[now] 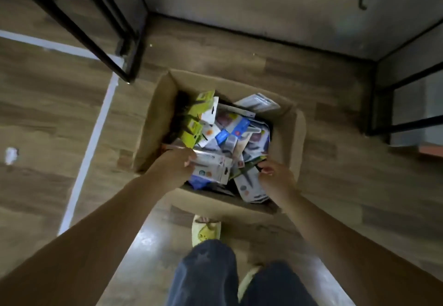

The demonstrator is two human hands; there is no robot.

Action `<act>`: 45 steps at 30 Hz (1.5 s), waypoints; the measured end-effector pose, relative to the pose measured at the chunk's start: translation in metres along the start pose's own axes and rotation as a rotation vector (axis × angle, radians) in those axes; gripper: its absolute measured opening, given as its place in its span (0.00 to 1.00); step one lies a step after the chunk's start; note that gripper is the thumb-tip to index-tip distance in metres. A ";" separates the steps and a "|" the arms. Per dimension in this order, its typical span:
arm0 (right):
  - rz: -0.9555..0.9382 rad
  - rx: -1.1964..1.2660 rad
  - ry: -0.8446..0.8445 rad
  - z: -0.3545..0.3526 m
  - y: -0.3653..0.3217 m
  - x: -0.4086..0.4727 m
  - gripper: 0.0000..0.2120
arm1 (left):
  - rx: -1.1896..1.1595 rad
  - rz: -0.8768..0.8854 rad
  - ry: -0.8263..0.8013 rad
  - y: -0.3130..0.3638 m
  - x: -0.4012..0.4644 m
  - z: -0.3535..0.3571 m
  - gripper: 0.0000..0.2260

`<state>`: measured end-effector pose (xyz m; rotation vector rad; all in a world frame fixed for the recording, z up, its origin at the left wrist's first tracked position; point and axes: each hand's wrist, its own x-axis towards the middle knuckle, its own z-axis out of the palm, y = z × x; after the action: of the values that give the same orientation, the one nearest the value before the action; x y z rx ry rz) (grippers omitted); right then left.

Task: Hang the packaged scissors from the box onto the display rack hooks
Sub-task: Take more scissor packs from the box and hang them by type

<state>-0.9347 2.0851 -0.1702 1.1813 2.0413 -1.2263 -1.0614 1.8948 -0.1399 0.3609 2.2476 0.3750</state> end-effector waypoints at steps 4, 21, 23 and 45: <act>-0.115 -0.170 0.083 0.032 0.031 0.108 0.08 | 0.097 0.009 0.028 -0.032 0.094 0.058 0.13; -0.292 -0.999 0.027 0.075 0.022 0.279 0.56 | -0.262 0.356 0.265 -0.066 0.206 0.107 0.06; -0.298 -1.035 0.012 0.074 0.020 0.282 0.58 | -0.261 0.349 0.262 -0.067 0.208 0.108 0.06; -0.419 -1.268 0.167 0.081 -0.005 0.293 0.40 | -0.190 0.355 0.239 -0.066 0.210 0.105 0.04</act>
<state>-1.0918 2.1386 -0.4245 0.2309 2.5221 0.1980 -1.1229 1.9287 -0.3735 0.6447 2.3517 0.8500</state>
